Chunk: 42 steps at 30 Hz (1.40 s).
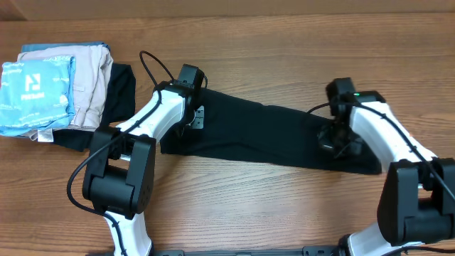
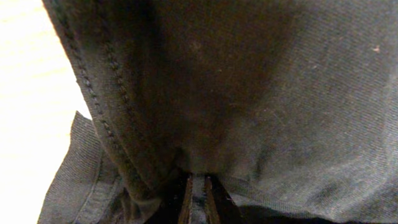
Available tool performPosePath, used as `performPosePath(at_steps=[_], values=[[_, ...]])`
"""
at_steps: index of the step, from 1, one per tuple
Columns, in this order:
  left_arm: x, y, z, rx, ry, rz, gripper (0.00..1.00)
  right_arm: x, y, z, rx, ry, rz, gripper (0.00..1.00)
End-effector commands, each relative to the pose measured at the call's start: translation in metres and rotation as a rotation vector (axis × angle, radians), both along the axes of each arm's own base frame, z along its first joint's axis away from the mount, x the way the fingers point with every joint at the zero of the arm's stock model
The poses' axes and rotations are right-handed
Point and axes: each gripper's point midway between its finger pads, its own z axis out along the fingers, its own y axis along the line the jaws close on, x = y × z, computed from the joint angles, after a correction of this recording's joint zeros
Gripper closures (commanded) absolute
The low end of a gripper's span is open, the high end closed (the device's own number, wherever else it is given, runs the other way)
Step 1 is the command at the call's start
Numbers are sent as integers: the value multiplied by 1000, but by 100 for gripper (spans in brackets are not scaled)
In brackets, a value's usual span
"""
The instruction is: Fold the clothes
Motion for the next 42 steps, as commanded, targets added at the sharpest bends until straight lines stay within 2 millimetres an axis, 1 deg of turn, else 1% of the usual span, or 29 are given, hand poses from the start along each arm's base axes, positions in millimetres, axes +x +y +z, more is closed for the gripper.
performPosePath(at_steps=[1, 3, 5, 10, 14, 17, 19, 20, 21, 22, 23, 25, 26, 27, 28, 29, 30, 31, 32, 33, 34, 36, 37, 39, 40, 41, 42], values=[[-9, 12, -15, 45, 45, -5, 87, -10, -30, 2, -25, 9, -129, 96], [-9, 12, -15, 45, 45, -5, 87, -17, -44, -7, -17, 9, -188, 96], [-9, 13, -15, 45, 45, -4, 86, -23, -51, -14, -20, 17, -216, 96], [-9, 13, -15, 45, 46, -4, 85, -39, -80, -14, -26, 42, -356, 96], [-9, 13, -15, 46, 46, -3, 85, -41, -97, -15, -26, 22, -421, 96], [-8, 15, -15, 45, 46, 3, 86, -36, -106, -15, -41, -11, -441, 96], [-7, 15, -14, 44, 43, 3, 94, -27, -110, -15, -48, -46, -423, 96], [-3, 14, -9, 42, 36, 3, 96, -16, -112, -12, -46, -83, -409, 96], [0, 13, -1, 41, 32, 3, 96, -7, -114, -6, -42, -110, -408, 96], [4, 11, 6, 40, 30, 3, 96, 2, -117, 4, -42, -138, -405, 96], [14, 9, 24, 35, 14, 3, 95, 12, -120, 15, -46, -166, -405, 96], [30, 1, 57, 9, -16, 1, 88, 25, -123, 33, -38, -197, -379, 96], [39, -9, 83, -34, -38, -6, 82, 30, -123, 41, -31, -207, -353, 96], [46, -19, 104, -86, -58, -15, 67, 30, -123, 41, -30, -205, -354, 86], [48, -30, 122, -148, -63, -28, 49, 33, -118, 40, 9, -215, -355, 43], [45, -38, 129, -198, -49, -46, 29, 36, -112, 40, 49, -219, -313, 3], [39, -49, 132, -252, -24, -96, 18, 38, -107, 39, 87, -220, -259, 1], [34, -54, 132, -280, -5, -126, 12, 37, -105, 39, 109, -220, -259, 1], [28, -55, 130, -289, 21, -134, 9, 33, -108, 38, 112, -211, -274, 5], [27, -55, 130, -287, 25, -136, 7, 29, -111, 36, 114, -201, -288, 12], [27, -55, 130, -287, 27, -137, 7, 23, -114, 33, 116, -186, -305, 17], [25, -54, 129, -285, 34, -136, 6, 10, -120, 24, 129, -162, -344, 18], [25, -54, 128, -282, 37, -135, 5, 5, -122, 18, 144, -158, -364, 15], [23, -53, 126, -277, 43, -145, 3, -7, -125, 8, 181, -147, -386, 15], [23, -53, 125, -276, 46, -149, 1, -13, -126, 4, 188, -133, -398, 16], [22, -53, 125, -276, 49, -149, 0, -24, -129, -1, 195, -110, -385, 20], [22, -53, 124, -275, 49, -151, 0, -31, -131, -5, 201, -96, -377, 21]])
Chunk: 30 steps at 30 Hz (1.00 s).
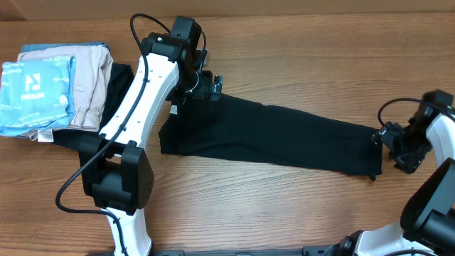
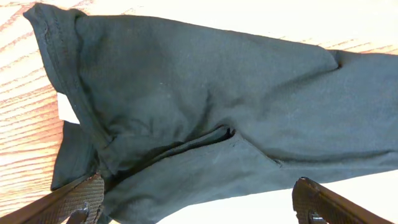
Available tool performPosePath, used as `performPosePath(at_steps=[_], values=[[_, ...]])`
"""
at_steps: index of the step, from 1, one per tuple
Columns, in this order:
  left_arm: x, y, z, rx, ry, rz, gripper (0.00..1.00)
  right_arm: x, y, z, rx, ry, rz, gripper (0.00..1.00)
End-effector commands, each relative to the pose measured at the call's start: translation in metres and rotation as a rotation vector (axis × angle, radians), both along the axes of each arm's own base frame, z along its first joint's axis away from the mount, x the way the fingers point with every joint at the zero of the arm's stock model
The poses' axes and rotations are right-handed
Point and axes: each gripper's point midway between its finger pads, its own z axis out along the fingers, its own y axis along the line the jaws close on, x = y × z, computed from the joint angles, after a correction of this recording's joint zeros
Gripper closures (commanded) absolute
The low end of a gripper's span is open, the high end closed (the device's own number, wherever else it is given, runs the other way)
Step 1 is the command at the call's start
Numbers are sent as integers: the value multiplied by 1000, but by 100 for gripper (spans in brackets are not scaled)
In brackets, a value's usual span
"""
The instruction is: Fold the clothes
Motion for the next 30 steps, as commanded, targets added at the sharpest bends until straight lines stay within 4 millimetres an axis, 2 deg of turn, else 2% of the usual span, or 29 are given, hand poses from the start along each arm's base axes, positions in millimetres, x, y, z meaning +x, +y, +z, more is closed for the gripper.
performPosePath(at_steps=[1, 4, 5, 7, 9, 12, 14, 18, 20, 21, 22, 24, 25, 28, 30], values=[[0, -1, -1, -10, 1, -24, 0, -17, -1, -7, 36, 8, 22, 21], [0, -1, -1, -11, 1, -24, 0, -11, 19, -14, 125, -54, 110, 21], [0, -1, -1, -11, 1, -24, 0, -11, 20, -16, 124, -56, 114, 20], [-1, -1, -1, -10, 2, -24, 0, -10, 22, -27, 109, -73, 126, 13], [-1, -1, -1, -10, 2, -24, 0, -8, 24, -35, 100, -96, 135, 14], [0, -1, -1, -10, 1, -24, 0, 1, 25, -38, 77, -130, 169, 32], [0, -1, -1, -11, -2, -24, 0, 13, 26, -37, 55, -164, 195, 37], [0, -1, -1, -11, -2, -24, 0, 33, 28, -35, 15, -228, 245, 76], [0, -1, -1, -11, -2, -24, 0, 40, 25, -33, -5, -256, 261, 83], [1, -1, -1, -11, -3, -23, 0, 43, 23, -33, -16, -266, 281, 92], [1, 0, -1, -12, -5, -21, 0, 47, 21, -31, -27, -283, 288, 96], [3, 4, -1, -12, -7, -11, 1, 54, 18, -27, -40, -305, 290, 96], [4, 10, -1, -12, 1, 10, 9, 58, 15, -22, -47, -313, 290, 96], [9, 29, -1, -17, 16, 99, 12, 65, 12, -13, -57, -327, 291, 96], [14, 53, -1, -18, 20, 164, 11, 71, -2, -9, -102, -349, 276, 96]])
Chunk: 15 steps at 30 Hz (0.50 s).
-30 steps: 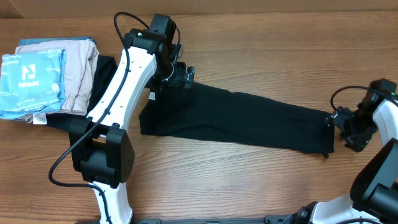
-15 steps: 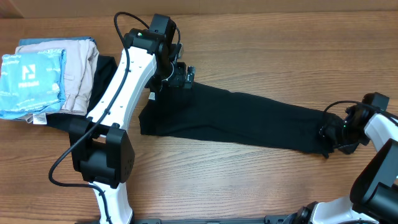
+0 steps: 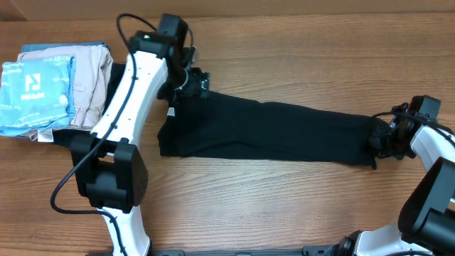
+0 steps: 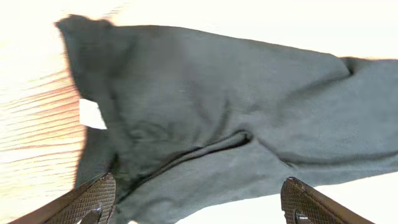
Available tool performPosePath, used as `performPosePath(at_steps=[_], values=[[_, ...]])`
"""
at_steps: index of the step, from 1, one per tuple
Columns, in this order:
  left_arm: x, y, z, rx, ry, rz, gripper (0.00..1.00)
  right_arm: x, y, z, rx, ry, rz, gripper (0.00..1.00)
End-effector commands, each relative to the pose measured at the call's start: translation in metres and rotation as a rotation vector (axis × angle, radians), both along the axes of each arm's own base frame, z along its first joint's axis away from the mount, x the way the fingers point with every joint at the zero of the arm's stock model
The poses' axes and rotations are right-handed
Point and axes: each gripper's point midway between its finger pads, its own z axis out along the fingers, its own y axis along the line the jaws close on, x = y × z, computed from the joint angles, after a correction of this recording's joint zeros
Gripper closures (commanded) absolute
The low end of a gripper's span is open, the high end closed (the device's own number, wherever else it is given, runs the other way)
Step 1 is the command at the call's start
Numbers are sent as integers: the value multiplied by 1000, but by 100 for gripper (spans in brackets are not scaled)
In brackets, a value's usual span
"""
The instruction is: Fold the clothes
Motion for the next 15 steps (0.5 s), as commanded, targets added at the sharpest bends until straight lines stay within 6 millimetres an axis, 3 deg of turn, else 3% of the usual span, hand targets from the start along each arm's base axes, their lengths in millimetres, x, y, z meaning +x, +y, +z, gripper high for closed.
performPosePath(at_steps=[1, 4, 6, 7, 9, 11, 14, 15], values=[[7, 36, -2, -10, 20, 117, 11, 15, -24, 16, -59, -61, -26, 96], [9, 59, -2, -23, 32, 172, 11, 15, -42, 27, -41, -94, -62, 96], [8, 52, 2, -112, 46, 176, 30, 20, -43, 33, -25, -130, -20, 96], [11, 41, 6, -174, 38, 163, 44, 22, -44, 35, -28, -139, -19, 96], [17, 4, 17, -296, 5, 99, 96, 27, -45, 41, -28, -153, -15, 96], [20, -18, 20, -310, -11, 86, 96, 33, -42, 53, 0, -168, -9, 96], [18, -75, 26, -342, -63, -6, 96, 43, -33, 78, 33, -174, 20, 96], [18, -86, 28, -344, -76, -23, 96, 46, -28, 88, 37, -169, 34, 96]])
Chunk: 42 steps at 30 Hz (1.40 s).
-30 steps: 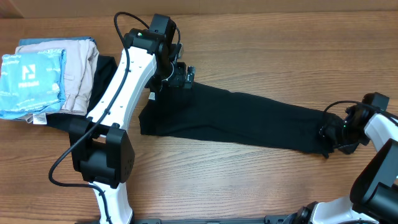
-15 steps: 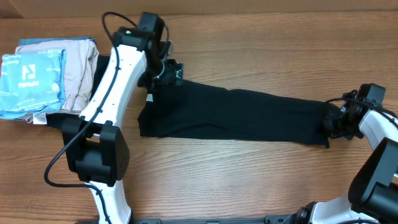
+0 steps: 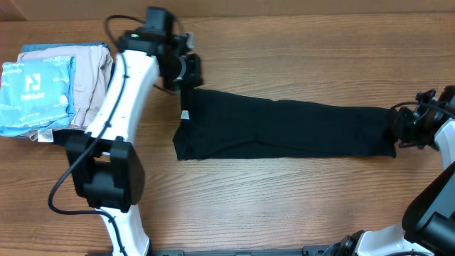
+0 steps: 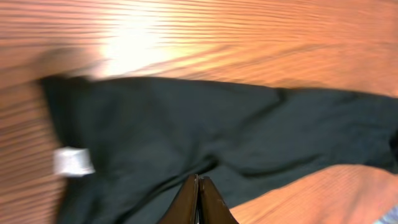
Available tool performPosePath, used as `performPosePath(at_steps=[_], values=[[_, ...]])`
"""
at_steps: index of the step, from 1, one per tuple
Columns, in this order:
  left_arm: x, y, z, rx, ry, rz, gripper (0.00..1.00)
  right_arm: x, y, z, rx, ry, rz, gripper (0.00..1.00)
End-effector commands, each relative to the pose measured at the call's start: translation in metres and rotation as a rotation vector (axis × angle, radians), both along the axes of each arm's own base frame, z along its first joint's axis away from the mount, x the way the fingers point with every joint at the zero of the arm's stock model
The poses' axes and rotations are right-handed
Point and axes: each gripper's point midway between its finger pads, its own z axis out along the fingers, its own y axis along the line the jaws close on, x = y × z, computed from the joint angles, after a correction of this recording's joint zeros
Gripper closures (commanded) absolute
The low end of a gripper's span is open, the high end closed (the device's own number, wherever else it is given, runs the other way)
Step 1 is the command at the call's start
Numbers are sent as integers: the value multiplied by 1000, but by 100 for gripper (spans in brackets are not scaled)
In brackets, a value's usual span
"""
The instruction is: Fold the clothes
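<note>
A pair of black trousers (image 3: pixel 284 131) lies stretched flat across the table, waist end at the left with a white tag (image 3: pixel 185 114), leg ends at the right. The left wrist view also shows the trousers (image 4: pixel 186 130) and the tag (image 4: pixel 73 162). My left gripper (image 3: pixel 186 72) hovers at the waist's far corner; its jaws (image 4: pixel 198 180) are pressed together and no cloth shows between them. My right gripper (image 3: pixel 404 129) sits at the bunched leg ends and appears shut on them.
A stack of folded clothes (image 3: pixel 89 78) stands at the far left, with a light blue piece (image 3: pixel 35 96) on top of beige ones. Bare wooden table (image 3: pixel 284 206) lies in front of and behind the trousers.
My left gripper was open over the waist; now it is shut and slightly further left and back. The right gripper is further right, and the whole pair of trousers has shifted right and lies straighter.
At first both grippers were down on the trousers, the left shut on cloth at the waist. Then the left was open above the waist and the right at the leg ends at the far right. The trousers have since been drawn out longer and straighter.
</note>
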Motion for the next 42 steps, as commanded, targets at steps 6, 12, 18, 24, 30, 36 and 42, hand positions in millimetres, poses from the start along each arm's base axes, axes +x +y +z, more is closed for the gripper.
performPosePath(at_steps=[6, 12, 18, 24, 30, 36, 42], values=[[-8, -59, 4, -9, -34, -40, 96, 47, 60, 75, -4, -67, 196, 96], [0, 1, -12, 183, -20, 55, 96, 55, 155, 84, 46, -60, 431, 96], [5, 43, -18, 295, -7, 136, 96, 46, 220, 83, 63, -38, 593, 96], [6, 58, -19, 298, 8, 167, 96, 38, 269, 81, 39, -41, 720, 96], [6, 58, -19, 298, 10, 166, 96, 31, 302, 75, 38, -54, 805, 96], [4, 58, -19, 299, 14, 166, 96, 19, 331, 30, 38, 4, 895, 96], [4, 59, -20, 300, 17, 165, 95, 8, 356, 14, 37, 21, 980, 96]])
